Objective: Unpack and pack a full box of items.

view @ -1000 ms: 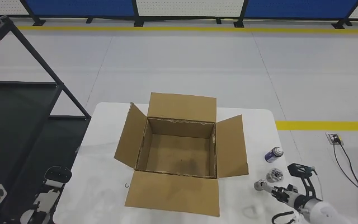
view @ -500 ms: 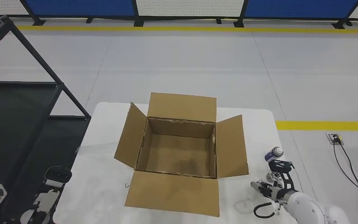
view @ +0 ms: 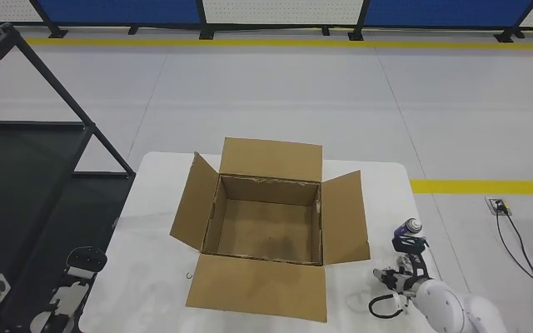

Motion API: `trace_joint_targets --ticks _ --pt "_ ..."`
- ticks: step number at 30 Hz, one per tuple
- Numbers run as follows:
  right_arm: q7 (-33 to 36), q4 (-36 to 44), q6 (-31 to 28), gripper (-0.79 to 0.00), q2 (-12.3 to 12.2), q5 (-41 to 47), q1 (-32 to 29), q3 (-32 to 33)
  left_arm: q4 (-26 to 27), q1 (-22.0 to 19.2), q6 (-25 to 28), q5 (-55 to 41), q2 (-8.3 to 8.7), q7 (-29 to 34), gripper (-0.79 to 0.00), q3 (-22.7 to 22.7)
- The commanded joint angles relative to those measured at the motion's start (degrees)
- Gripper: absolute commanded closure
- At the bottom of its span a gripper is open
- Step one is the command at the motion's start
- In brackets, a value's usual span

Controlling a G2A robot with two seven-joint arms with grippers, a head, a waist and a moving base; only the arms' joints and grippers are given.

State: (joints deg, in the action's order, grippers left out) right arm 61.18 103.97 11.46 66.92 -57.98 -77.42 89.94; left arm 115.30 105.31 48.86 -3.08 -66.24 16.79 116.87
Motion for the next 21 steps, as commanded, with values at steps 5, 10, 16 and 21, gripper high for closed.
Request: trace_joint_targets --ticks 5,10,16,21 --pt "-0.37 -0.32 0.88 -0.111 0.00 -0.24 0.53 -0.56 0.00 0.00 0.00 0.00 0.00 0.00 -0.785 0.00" --pt "-2.11 3.10 0.41 0.000 -0.12 2.07 -1.38 1.60 0.00 0.00 0.00 0.00 0.00 0.00 -0.785 0.00" --pt "-5.46 10.87 0.16 0.000 -0.22 8.00 -5.32 6.94 0.00 0.00 0.00 0.00 0.00 0.00 -0.785 0.00" --pt "-9.06 17.82 0.40 0.000 -0.06 16.25 -7.05 11.54 0.00 0.00 0.00 0.00 0.00 0.00 -0.785 0.00"
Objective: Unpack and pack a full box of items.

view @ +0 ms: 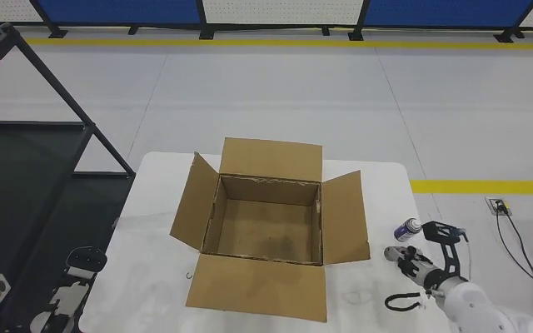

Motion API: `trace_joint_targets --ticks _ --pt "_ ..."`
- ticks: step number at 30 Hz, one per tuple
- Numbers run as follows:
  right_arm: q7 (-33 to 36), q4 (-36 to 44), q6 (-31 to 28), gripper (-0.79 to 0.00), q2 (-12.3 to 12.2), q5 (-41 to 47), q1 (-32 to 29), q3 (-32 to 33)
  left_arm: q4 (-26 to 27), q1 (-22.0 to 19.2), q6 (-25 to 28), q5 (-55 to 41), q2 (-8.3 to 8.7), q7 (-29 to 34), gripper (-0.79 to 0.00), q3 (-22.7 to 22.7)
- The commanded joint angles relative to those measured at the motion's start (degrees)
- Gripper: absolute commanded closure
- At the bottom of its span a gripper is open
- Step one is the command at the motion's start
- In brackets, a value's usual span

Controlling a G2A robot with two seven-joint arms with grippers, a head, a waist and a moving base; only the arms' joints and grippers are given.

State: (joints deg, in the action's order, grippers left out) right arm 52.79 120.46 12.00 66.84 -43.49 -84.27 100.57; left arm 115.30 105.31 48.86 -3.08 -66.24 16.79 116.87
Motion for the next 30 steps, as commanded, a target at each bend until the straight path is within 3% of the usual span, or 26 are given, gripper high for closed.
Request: trace_joint_targets --ticks 1,10,15,22,30 --pt "-1.45 2.57 -0.18 0.000 0.06 3.33 -0.36 1.67 0.00 0.00 0.00 0.00 0.00 0.00 -0.785 0.00" --pt "-3.00 10.96 -3.93 0.000 -0.02 16.68 1.23 4.71 0.00 0.00 0.00 0.00 0.00 0.00 -0.785 0.00" --pt "0.17 14.04 -3.63 0.000 -0.51 15.80 5.15 0.45 0.00 0.00 0.00 0.00 0.00 0.00 -0.785 0.00" --pt "-0.19 13.15 2.34 0.000 -0.45 8.99 14.22 -13.93 0.00 0.00 0.00 0.00 0.00 0.00 -0.785 0.00" --pt "-0.65 2.80 9.71 0.000 1.39 -1.36 29.46 -35.41 0.00 0.00 0.00 0.00 0.00 0.00 -0.785 0.00"
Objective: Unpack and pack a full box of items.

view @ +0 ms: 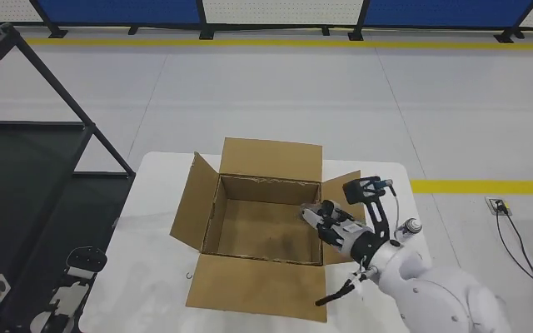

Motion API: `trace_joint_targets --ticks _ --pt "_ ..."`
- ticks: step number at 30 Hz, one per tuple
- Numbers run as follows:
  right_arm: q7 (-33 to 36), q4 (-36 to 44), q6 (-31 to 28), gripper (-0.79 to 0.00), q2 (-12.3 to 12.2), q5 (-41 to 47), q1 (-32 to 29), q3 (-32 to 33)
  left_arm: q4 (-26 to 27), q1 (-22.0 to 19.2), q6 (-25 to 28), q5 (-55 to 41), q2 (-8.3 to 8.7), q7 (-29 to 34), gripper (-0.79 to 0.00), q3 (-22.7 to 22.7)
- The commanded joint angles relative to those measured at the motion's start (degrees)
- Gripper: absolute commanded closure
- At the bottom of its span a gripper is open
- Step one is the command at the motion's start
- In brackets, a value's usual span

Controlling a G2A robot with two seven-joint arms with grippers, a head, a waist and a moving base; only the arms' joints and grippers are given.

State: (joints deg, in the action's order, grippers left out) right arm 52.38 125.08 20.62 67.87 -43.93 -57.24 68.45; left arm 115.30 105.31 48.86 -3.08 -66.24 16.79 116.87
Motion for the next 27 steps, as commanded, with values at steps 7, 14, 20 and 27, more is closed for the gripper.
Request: trace_joint_targets --ticks 7,14,20,27 --pt "-2.22 -14.82 8.04 0.000 4.25 -2.94 15.69 -18.73 0.00 0.00 0.00 0.00 0.00 0.00 -0.785 0.00" --pt "-2.31 -16.41 8.98 0.000 4.84 -2.62 17.11 -20.19 0.00 0.00 0.00 0.00 0.00 0.00 -0.785 0.00" --pt "-2.31 -16.41 8.98 0.000 4.84 -2.62 17.11 -20.19 0.00 0.00 0.00 0.00 0.00 0.00 -0.785 0.00" --pt "-5.43 -22.76 8.36 0.000 5.91 -4.75 17.87 -23.29 0.00 0.00 0.00 0.00 0.00 0.00 -0.785 0.00"
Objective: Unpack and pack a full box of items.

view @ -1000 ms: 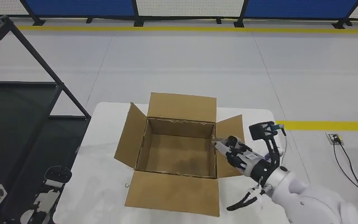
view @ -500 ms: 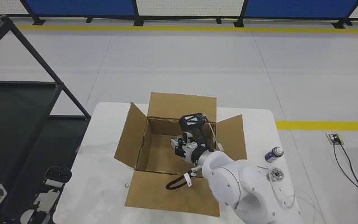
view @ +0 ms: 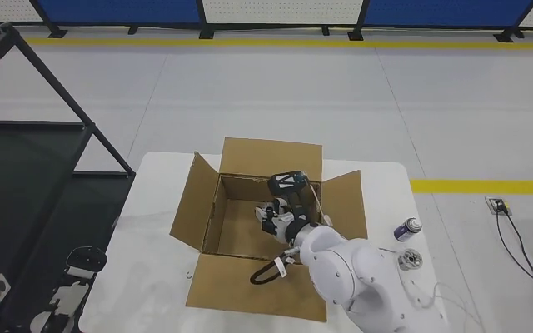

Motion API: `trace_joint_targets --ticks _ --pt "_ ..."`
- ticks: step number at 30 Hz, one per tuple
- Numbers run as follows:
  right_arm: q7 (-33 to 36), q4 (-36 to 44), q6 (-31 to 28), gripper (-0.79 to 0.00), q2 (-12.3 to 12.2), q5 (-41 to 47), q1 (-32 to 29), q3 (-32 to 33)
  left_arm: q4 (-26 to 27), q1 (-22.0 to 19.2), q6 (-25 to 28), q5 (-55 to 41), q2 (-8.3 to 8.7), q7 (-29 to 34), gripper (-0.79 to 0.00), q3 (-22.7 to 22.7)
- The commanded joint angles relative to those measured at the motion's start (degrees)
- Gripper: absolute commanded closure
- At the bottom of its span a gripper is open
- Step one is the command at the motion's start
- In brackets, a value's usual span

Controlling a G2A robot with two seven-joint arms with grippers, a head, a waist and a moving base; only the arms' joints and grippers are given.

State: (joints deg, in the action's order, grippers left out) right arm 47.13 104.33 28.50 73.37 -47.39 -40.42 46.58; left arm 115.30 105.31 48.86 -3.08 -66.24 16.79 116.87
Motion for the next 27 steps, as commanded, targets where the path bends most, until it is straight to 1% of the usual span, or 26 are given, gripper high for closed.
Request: trace_joint_targets --ticks 1,5,11,14,16,20,27 --pt "0.12 -3.72 0.44 0.000 1.02 -1.30 2.19 -3.17 0.00 0.00 0.00 0.00 0.00 0.00 -0.785 0.00" --pt "0.66 -13.15 2.72 0.000 4.28 -2.49 8.73 -9.89 0.00 0.00 0.00 0.00 0.00 0.00 -0.785 0.00" --pt "0.80 -29.17 5.66 0.000 10.31 -0.88 17.41 -17.23 0.00 0.00 0.00 0.00 0.00 0.00 -0.785 0.00" --pt "0.69 -36.59 4.90 0.000 13.47 1.33 20.57 -19.65 0.00 0.00 0.00 0.00 0.00 0.00 -0.785 0.00" --pt "0.33 -40.92 3.14 0.000 15.43 2.50 22.03 -21.17 0.00 0.00 0.00 0.00 0.00 0.00 -0.785 0.00" --pt "-1.44 -47.59 2.12 0.000 18.95 3.44 23.77 -23.31 0.00 0.00 0.00 0.00 0.00 0.00 -0.785 0.00" --pt "-4.02 -57.27 -0.23 0.000 23.80 4.28 25.28 -25.01 0.00 0.00 0.00 0.00 0.00 0.00 -0.785 0.00"
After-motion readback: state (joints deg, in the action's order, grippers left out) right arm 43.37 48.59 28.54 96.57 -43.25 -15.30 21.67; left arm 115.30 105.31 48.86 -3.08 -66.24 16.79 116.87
